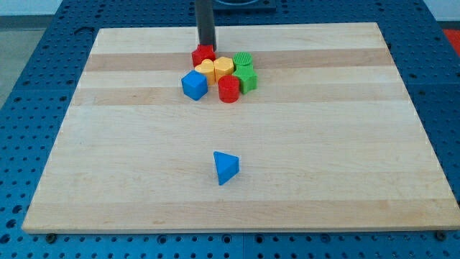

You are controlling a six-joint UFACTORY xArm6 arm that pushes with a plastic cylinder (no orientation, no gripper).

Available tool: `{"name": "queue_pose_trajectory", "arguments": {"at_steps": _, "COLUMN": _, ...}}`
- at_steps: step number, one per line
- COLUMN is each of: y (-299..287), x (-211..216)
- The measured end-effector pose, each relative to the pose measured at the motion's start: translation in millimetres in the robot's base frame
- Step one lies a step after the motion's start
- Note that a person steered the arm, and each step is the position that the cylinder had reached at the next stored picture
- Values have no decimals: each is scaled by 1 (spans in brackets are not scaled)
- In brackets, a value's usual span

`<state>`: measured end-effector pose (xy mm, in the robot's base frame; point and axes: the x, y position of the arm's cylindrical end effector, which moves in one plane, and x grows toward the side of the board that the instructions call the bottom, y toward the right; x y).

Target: Move your arm towards the center

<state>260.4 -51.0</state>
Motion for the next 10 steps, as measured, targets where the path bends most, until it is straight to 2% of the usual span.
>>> {"name": "queue_pose_trajectory", "arguments": {"at_steps": 2, "y": 102, "x": 11}}
{"name": "queue_pose_trajectory", "arguments": {"at_steps": 3, "y": 126, "x": 52}}
{"name": "queue_pose_trajectory", "arguments": {"at_steps": 4, "y": 127, "x": 62}}
{"name": "queue_pose_trajectory", "arguments": {"at_steps": 6, "y": 127, "x": 29}}
{"name": "queue_pose_trajectory", "arguments": {"at_steps": 7, "y": 134, "x": 67}}
{"name": "queue_pose_trajectory", "arguments": {"at_steps": 8, "y": 140, "x": 140}}
{"name": "queue_pose_trajectory", "arguments": {"at_steps": 10, "y": 125, "x": 154}}
